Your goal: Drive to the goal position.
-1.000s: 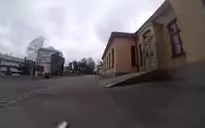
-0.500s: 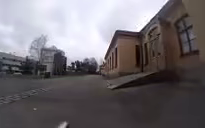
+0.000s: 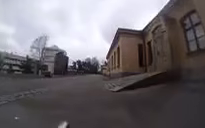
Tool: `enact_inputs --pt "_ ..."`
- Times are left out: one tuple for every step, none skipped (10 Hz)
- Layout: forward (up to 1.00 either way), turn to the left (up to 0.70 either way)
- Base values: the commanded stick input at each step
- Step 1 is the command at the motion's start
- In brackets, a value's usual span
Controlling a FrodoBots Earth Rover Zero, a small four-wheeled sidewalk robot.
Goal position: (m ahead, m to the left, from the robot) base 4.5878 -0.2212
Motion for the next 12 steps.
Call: enact_inputs --pt "1.00 0.00" --pt "1.00 0.00" --pt "1.00 0.00" --pt "1.00 0.00" --pt "1.00 0.00" --pt "1.00 0.00" --pt "1.00 0.00" --pt "1.00 0.00" --pt "1.00 0.00" --pt "1.00 0.00" --pt "1.00 0.00" --pt "1.00 0.00"
